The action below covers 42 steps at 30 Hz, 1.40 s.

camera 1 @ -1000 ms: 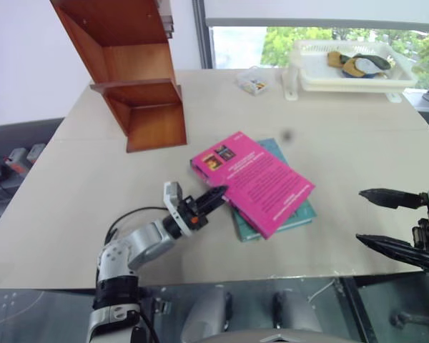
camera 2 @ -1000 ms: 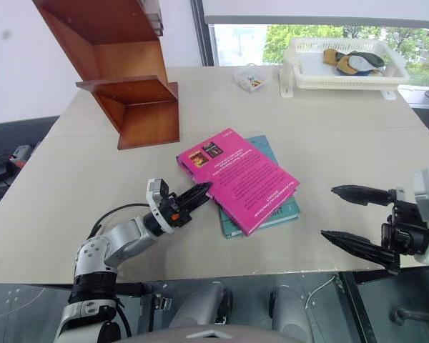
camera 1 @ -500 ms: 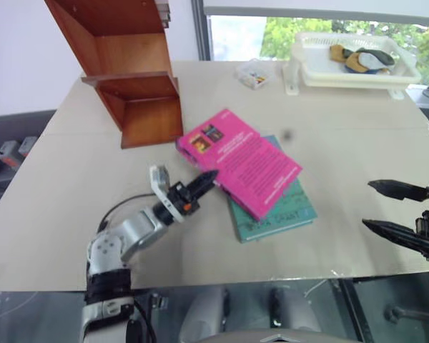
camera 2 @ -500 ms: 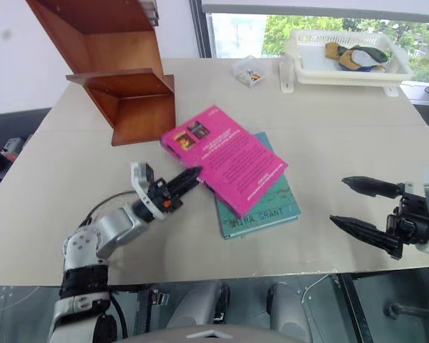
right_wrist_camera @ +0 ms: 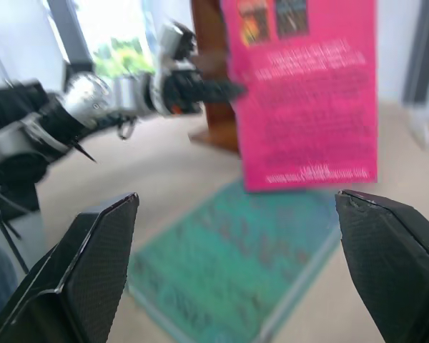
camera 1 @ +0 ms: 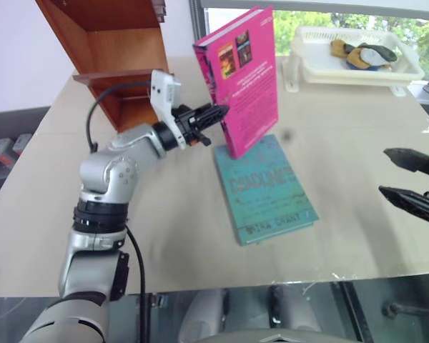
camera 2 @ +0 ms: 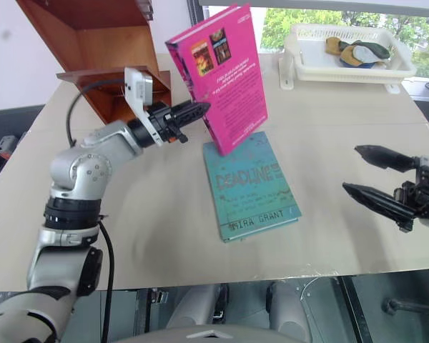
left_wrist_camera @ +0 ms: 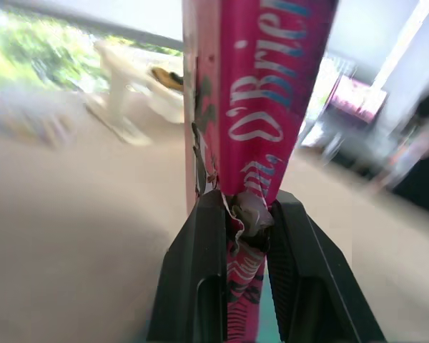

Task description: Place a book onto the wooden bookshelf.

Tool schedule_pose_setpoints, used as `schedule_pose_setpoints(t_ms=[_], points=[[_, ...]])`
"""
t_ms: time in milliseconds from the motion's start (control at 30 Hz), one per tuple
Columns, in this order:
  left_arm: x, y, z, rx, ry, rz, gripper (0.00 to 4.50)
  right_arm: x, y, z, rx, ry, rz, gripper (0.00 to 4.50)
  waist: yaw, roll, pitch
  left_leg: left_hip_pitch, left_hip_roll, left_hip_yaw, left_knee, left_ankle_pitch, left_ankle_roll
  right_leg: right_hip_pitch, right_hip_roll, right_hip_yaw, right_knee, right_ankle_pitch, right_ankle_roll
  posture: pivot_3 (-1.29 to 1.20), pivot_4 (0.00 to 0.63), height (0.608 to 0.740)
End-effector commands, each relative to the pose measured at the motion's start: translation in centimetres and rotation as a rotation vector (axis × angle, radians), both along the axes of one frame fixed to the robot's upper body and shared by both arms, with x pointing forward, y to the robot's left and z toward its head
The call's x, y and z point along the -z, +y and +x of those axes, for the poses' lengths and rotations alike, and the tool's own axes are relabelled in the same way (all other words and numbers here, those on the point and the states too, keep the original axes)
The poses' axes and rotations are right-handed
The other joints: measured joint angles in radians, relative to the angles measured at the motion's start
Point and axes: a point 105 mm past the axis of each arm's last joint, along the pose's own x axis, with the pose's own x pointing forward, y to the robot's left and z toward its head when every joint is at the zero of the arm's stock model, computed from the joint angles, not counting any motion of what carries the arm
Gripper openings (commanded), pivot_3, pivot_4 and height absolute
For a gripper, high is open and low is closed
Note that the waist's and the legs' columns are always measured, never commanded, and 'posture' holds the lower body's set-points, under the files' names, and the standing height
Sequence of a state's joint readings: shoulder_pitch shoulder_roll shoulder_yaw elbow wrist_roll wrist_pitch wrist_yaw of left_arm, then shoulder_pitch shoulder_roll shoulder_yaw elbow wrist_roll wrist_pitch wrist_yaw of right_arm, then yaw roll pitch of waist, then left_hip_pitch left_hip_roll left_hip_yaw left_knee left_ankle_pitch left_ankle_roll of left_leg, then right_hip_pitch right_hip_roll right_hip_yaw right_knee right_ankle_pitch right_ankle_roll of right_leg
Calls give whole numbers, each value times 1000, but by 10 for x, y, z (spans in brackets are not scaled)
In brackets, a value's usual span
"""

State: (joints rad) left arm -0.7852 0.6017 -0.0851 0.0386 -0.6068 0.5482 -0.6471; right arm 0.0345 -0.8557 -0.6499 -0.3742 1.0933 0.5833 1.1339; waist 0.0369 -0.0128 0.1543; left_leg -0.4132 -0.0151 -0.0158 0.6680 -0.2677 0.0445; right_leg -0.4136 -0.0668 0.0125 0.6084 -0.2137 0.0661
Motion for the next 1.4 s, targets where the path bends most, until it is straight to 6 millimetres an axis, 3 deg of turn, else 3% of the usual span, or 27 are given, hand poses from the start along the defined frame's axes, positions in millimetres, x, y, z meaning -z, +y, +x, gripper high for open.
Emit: schedule_pose_setpoints(t_ms=[33, 400, 567, 733, 833, 867, 933, 1067, 1200, 1400], points=[[-18, -2, 9, -24, -227, 225, 299, -17, -4, -2, -10, -73, 61, 4500, 2, 0, 0, 0, 0, 0, 0, 0, 0, 0, 0, 0, 0, 0, 0, 0, 150, 740], [-100, -34, 21, -51, -754, 606, 299, -6, -4, 19, -31, -72, 119, 4500, 1, -3, 6, -1, -1, -1, 1, 0, 1, 0, 0, -2, 2, 0, 1, 0, 150, 740], [-112, -36, 22, -38, -831, 859, 299, -9, -8, 24, -33, -92, 119, 4500, -2, -2, 7, -1, -3, 1, 2, -1, 1, 0, 1, -2, 2, 1, 2, 0, 150, 740], [-122, -12, 20, -58, -815, 1077, 299, -9, -11, 28, -29, -98, 113, 4500, -22, -2, 8, -1, -2, 2, 2, -1, 1, 0, 2, -2, 4, 1, 2, 0, 150, 740], [-141, 15, 15, -110, -763, 1164, 299, -10, -14, 30, -23, -102, 107, 4500, -27, -3, 12, -1, 0, 2, 3, -1, 1, -2, 2, 0, 9, 1, 2, 0, 150, 740], [-142, 21, 14, -118, -756, 1191, 299, -10, -15, 30, -23, -102, 106, 4500, -29, -3, 12, -1, 0, 3, 3, -1, 2, -3, 2, 1, 12, 0, 2, 0, 150, 740], [-142, 51, 14, -163, -692, 1339, 299, -12, -18, 33, -18, -105, 101, 4500, -29, -3, 12, 0, 0, 3, 3, -1, 2, -4, 2, 3, 16, -1, 4, 0, 150, 740], [-156, 70, 7, -255, -632, 1315, 299, -18, -24, 40, -14, -116, 88, 4500, -29, -3, 13, 1, 0, 5, 4, -3, 5, -5, 2, 4, 16, -1, 4, 0, 150, 740], [-147, 83, -5, -222, -500, 1329, 299, -19, -25, 48, -32, -116, 73, 4500, -25, -3, 13, -1, 1, 5, 10, -3, 6, -5, 2, 3, 18, -1, 4, 0, 150, 740], [-144, 123, -20, -342, -359, 1378, 299, -23, -21, 59, -73, -125, 76, 4500, -33, -3, 13, -1, 1, 4, 11, -3, 5, -5, 2, 4, 19, -1, 4, 0, 150, 740]])
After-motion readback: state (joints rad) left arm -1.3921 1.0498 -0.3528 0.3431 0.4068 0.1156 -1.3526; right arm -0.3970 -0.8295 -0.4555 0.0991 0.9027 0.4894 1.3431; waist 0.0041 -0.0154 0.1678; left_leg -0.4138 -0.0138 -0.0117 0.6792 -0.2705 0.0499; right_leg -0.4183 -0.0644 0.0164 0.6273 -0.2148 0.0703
